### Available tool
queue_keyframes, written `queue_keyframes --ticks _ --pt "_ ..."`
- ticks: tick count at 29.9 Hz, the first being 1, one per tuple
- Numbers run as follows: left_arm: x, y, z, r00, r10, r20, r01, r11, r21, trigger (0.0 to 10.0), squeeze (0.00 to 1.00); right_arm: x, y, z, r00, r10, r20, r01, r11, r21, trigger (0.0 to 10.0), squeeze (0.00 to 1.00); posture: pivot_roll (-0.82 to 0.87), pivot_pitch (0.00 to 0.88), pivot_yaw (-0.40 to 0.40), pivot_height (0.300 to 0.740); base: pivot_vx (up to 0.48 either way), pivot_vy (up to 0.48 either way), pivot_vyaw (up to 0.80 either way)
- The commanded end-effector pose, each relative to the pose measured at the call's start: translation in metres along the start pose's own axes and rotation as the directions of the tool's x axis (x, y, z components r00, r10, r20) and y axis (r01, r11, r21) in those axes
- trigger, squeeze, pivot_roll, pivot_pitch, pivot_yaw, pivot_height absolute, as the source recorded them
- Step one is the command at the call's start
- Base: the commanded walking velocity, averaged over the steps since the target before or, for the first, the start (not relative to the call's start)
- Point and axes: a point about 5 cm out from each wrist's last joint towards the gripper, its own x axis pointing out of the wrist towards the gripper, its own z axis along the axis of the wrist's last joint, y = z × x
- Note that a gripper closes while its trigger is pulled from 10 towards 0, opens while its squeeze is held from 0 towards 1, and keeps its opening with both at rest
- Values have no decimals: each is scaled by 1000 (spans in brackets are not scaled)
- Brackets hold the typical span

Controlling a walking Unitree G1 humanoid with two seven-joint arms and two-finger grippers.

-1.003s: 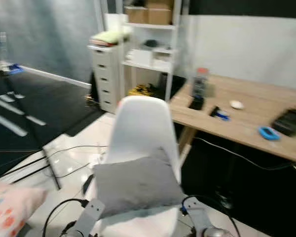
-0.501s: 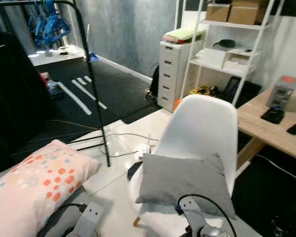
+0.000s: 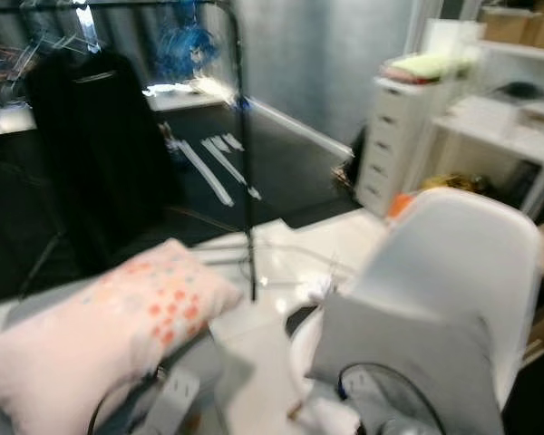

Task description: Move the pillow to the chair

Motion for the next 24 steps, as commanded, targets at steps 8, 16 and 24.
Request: queue_keyframes --ticks 8,16,24 --pt "0 -2 2 1000 -9 8 9 1000 -28 10000 0 1 6 -6 1000 18 -15 -18 1000 3 10000 0 -141 0 -28 740 0 0 791" --pt "0 -2 2 1000 -4 7 5 999 -44 10000 0 1 5 -6 1000 15 -15 -16 1000 -6 10000 0 -140 0 -37 740 0 0 788" --pt "0 -3 0 1000 -11 2 11 999 -48 10000 0 1 3 -6 1000 -24 -9 24 1000 -8 10000 0 -139 0 -36 740 0 0 594"
